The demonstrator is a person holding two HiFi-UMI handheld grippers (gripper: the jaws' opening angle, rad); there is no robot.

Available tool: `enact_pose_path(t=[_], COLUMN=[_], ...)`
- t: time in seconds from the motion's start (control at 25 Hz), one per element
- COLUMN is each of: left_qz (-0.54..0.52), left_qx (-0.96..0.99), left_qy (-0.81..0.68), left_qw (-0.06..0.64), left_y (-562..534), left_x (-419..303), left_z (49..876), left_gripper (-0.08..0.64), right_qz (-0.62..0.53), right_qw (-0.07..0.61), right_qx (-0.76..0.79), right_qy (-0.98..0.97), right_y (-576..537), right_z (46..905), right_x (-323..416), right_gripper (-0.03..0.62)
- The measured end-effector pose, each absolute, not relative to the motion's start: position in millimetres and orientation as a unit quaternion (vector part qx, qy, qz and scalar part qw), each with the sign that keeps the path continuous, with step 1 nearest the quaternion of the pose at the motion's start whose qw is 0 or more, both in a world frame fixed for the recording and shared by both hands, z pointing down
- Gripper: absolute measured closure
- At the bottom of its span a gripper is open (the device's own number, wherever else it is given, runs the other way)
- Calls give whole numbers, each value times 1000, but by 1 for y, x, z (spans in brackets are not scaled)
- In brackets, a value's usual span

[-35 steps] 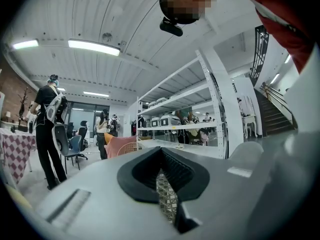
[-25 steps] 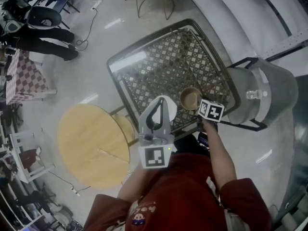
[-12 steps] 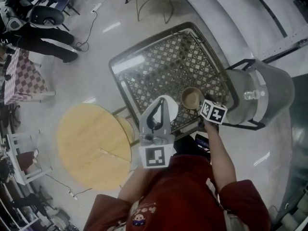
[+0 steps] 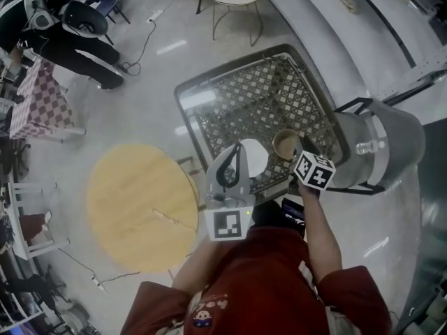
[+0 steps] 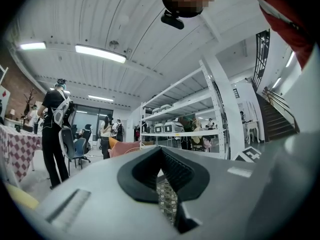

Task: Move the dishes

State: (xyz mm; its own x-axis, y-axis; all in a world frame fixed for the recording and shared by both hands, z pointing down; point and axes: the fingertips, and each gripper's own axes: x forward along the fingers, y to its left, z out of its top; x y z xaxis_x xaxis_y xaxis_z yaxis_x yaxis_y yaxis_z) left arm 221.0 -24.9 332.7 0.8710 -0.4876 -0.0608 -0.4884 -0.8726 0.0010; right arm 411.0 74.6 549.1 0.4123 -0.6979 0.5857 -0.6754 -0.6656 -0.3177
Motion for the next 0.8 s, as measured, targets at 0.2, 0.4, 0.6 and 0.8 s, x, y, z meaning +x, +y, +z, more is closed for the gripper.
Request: enact_pose_path(t=[0.2,0.4,0.6,0.8], left_qz=[42,45,52,48], left_qx=[-961,-953,-943,-930], left_qy=[274,300,328,364], left_qw=[12,11,21,21], left_y=[-30,-38,-48,-53], left_x=[190,154,114,78], left_z=[323,314,306,308], left_gripper=[554,554,554,554], right_qz=[-314,-237,-156,-68], right_qw=[37,36,32,45], right_qx=[-840,-836,-825,-797], right_qy=[441,494,543,599], right_y=[58,36,12,-4], right_z=[505,456,416,380], right_x=[387,346,299,254], right_gripper=[476,476,476,476])
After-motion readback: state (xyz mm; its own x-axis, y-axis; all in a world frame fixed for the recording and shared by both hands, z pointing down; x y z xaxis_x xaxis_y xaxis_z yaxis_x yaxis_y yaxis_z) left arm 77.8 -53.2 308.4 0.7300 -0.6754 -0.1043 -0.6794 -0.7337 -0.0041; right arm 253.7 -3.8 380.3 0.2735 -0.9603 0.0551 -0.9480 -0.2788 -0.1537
